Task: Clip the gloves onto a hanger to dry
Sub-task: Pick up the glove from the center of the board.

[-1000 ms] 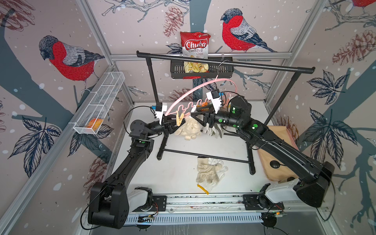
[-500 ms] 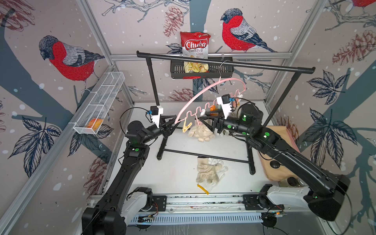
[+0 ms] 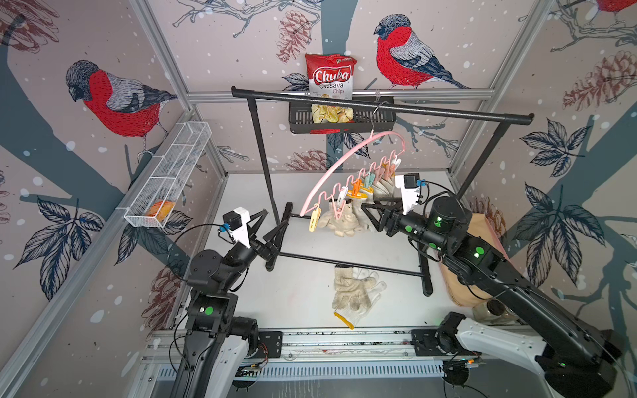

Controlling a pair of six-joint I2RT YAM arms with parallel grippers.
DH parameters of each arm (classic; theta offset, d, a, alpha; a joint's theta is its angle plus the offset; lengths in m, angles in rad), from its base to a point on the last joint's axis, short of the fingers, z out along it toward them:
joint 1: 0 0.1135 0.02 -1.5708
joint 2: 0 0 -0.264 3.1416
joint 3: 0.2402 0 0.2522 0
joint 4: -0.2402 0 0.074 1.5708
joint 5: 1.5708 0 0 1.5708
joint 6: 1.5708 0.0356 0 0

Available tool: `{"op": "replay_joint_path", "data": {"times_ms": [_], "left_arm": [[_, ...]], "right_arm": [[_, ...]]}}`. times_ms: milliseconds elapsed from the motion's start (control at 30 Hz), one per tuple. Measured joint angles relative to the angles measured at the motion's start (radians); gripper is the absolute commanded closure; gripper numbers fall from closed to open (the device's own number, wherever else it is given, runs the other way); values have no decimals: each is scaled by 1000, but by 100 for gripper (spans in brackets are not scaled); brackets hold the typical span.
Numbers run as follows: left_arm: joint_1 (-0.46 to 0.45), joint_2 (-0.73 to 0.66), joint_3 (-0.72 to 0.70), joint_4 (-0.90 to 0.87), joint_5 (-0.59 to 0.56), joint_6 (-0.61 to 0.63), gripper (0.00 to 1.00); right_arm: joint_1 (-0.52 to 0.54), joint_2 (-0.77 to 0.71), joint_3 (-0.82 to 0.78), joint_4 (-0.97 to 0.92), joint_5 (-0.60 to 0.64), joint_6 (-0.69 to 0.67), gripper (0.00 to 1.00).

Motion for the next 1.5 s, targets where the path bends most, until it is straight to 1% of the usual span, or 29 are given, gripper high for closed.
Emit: {"op": "replay_joint_path", "data": {"times_ms": [33, 67, 233, 333, 433, 533, 600, 667, 833, 967, 1133, 1233, 1333, 1500], "left_arm": [[0, -30, 15, -48, -39, 10, 9], [0, -56, 32, -96, -69, 14, 2], [0, -146, 128, -301, -203, 49, 2], [0, -198, 161, -371, -240, 61, 2], [0, -211, 189, -438, -252, 56, 2], [0, -193, 214, -500, -244, 26, 2], [0, -163, 223, -533, -207, 6, 2], [0, -132, 218, -553, -133, -2, 4], [0, -117, 122, -523, 17, -46, 12], [0, -119, 39, -458, 81, -72, 12], [0, -25, -11, -386, 161, -109, 15], [0, 5, -55, -348, 178, -158, 15], [0, 23, -108, -309, 175, -225, 16], [-6, 71, -157, -308, 89, -335, 17]], "right_arm": [[0, -2, 2, -14, 21, 13, 34], [0, -4, 5, -30, 38, 13, 34], [0, -6, 26, -84, 118, 19, 35], [0, -14, 29, -114, 170, 41, 39], [0, -33, 29, -147, 235, 74, 43], [-1, -63, 14, -171, 282, 112, 45], [-2, -90, -25, -175, 286, 142, 47], [-2, -111, -77, -196, 285, 177, 48], [-2, -142, -229, -263, 222, 259, 50], [0, -158, -319, -284, 158, 305, 52], [7, -154, -440, -290, 55, 337, 54], [22, -133, -489, -284, -2, 355, 54], [33, -97, -517, -254, -33, 355, 54], [48, 10, -524, -188, -77, 344, 55]]}}
